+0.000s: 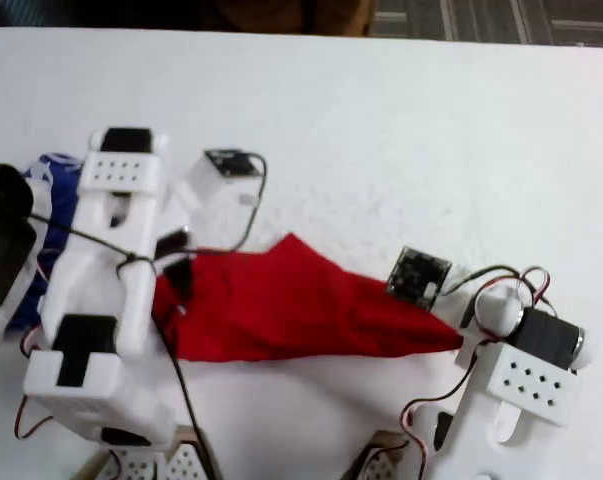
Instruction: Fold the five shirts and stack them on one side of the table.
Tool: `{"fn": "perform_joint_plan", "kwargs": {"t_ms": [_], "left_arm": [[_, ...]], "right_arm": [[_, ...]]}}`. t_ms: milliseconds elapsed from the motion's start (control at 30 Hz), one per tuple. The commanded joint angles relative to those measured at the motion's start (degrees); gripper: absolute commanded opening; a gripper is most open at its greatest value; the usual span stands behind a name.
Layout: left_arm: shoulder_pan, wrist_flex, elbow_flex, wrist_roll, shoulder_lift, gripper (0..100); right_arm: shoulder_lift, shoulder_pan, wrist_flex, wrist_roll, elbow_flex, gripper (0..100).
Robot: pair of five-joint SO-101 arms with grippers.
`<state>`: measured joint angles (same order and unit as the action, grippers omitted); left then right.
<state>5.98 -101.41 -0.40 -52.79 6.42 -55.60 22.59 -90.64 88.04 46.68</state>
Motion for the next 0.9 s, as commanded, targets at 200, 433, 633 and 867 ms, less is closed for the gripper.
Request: {"fn": "perform_joint_plan", "kwargs": {"t_ms": [200, 433, 633, 867], "left_arm": [[-7.0, 4.2, -22.5, 19.6, 16.5, 24], [-19.3, -0.9, -52.9, 27.4, 39.6, 24], [-21.7, -1.1, -67.6, 28.8, 52.4, 24], [-23.6, -1.0, -67.6, 28.9, 53.4, 24]], "right_arm": [[-0.6, 0.5, -0.3, 0.5, -0.3, 1.8], [-0.6, 0.7, -0.5, 0.4, -0.3, 1.8], [-0.7, 1.0, -0.5, 0.4, -0.3, 1.8], [-0.7, 1.5, -0.3, 0.4, -0.5, 1.8]]}}
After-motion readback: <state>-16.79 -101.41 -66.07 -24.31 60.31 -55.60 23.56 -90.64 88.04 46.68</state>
